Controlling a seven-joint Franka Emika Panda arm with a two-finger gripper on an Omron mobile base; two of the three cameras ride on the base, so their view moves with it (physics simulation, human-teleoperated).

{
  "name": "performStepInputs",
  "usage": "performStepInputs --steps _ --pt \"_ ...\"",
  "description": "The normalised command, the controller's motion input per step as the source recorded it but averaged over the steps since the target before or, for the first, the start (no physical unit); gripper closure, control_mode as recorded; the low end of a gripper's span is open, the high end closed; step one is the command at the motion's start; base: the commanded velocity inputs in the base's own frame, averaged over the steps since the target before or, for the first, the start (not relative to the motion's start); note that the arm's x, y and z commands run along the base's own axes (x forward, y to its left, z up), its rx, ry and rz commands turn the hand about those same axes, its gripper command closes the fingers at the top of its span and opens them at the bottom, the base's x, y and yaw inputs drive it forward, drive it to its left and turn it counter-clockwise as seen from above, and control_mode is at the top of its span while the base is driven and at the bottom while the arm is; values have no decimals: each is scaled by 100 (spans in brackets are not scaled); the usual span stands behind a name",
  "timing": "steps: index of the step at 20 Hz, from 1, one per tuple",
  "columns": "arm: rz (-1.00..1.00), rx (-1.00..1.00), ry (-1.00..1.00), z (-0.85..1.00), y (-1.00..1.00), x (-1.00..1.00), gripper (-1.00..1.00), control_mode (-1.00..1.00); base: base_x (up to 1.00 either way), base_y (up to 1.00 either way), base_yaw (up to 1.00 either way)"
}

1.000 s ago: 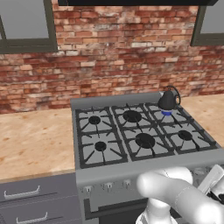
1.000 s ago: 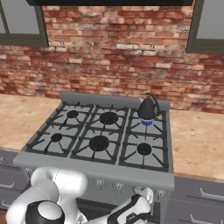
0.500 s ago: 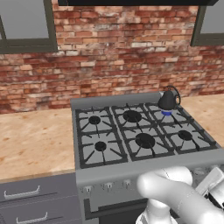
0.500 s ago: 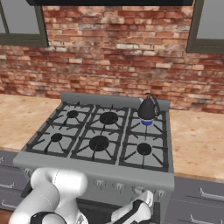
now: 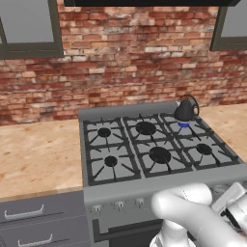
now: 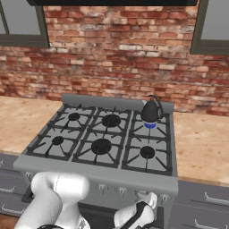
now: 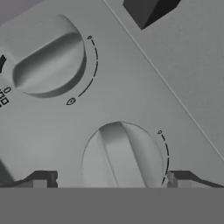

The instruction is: The kettle is done boiling. Turn off the stove, then wait for 300 timesteps before moving the kettle to the dining table.

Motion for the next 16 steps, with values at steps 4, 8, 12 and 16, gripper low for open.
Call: performStepInputs --steps 4,8,12,16 --pt "-7 0 0 -2 0 22 -100 -100 0 0 0" --pt "-6 0 0 -11 0 18 -100 -100 0 0 0" --pt "-4 0 0 -20 0 16 -100 -100 0 0 0" --pt "-3 0 0 -4 0 8 -100 -100 0 0 0"
